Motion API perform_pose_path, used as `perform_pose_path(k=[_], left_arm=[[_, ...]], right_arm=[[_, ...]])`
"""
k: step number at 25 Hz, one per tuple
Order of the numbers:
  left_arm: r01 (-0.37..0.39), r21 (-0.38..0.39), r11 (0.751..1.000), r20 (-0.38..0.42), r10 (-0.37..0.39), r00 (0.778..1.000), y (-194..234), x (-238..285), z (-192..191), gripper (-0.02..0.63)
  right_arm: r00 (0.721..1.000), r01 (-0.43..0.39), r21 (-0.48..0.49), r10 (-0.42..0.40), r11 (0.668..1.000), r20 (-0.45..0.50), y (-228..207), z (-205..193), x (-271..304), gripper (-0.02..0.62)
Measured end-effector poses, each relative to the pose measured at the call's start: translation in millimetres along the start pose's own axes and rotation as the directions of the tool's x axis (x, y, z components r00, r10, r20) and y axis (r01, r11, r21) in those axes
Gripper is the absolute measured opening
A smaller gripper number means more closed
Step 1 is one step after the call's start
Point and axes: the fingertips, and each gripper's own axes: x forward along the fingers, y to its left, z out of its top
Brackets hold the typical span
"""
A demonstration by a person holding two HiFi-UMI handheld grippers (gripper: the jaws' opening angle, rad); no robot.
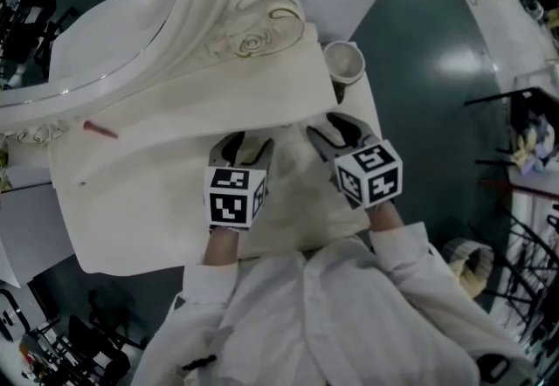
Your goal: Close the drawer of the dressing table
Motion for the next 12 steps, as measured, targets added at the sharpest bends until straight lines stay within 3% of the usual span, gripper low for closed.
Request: perform_pose_path(k=[8, 12], left_arm=[[0.188, 0.067, 0.980, 0.029, -0.191, 0.981, -47, -29, -3, 0.232], [0.248, 0.067, 0.966, 0.074, -0.253, 0.965, -66, -44, -3, 0.232]], right_arm=[[0.987, -0.154, -0.195, 0.143, 0.969, -0.070, 34, -2, -30, 0.193], [0.980, -0.197, -0.269, 0.180, 0.943, -0.087, 55, 4, -50, 0.118]])
